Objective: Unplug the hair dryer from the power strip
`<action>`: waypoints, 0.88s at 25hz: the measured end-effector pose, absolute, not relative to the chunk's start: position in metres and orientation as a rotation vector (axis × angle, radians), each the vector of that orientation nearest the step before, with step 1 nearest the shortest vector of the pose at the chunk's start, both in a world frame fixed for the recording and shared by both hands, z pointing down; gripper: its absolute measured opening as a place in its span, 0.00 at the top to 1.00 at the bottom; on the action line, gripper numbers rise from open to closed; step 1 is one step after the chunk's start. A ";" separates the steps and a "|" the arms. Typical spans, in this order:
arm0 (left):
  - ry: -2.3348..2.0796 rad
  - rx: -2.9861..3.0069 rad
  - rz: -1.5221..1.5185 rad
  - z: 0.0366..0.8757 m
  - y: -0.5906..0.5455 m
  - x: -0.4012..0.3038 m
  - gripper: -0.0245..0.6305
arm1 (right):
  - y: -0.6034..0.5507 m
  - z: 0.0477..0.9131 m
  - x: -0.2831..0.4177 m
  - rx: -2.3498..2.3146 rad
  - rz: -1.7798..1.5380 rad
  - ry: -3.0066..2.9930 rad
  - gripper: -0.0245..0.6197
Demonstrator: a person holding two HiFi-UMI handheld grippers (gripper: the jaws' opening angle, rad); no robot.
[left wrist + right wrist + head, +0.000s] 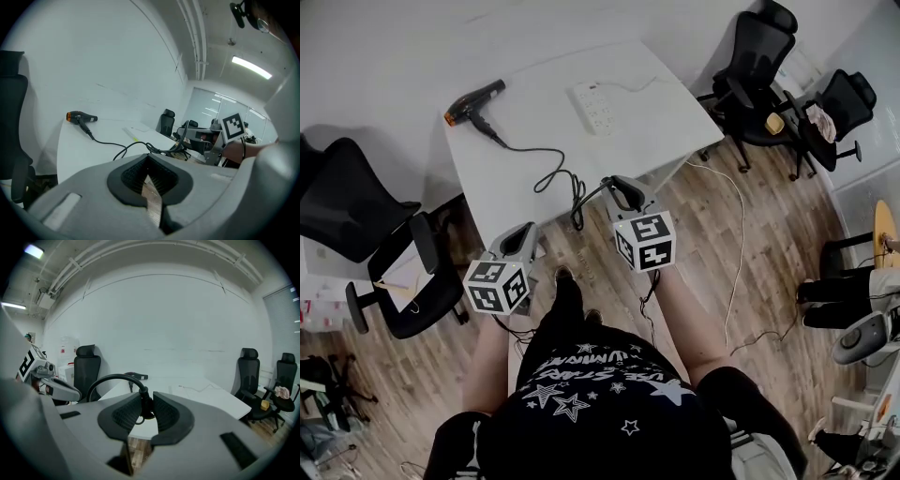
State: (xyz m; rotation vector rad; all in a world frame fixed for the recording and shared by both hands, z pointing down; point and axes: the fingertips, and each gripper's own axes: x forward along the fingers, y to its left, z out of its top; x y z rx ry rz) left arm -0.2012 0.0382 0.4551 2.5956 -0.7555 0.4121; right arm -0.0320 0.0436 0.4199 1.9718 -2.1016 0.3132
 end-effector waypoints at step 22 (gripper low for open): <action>-0.825 2.586 0.426 0.451 0.089 -0.232 0.95 | 0.104 0.447 -0.050 1.950 0.389 -2.109 0.84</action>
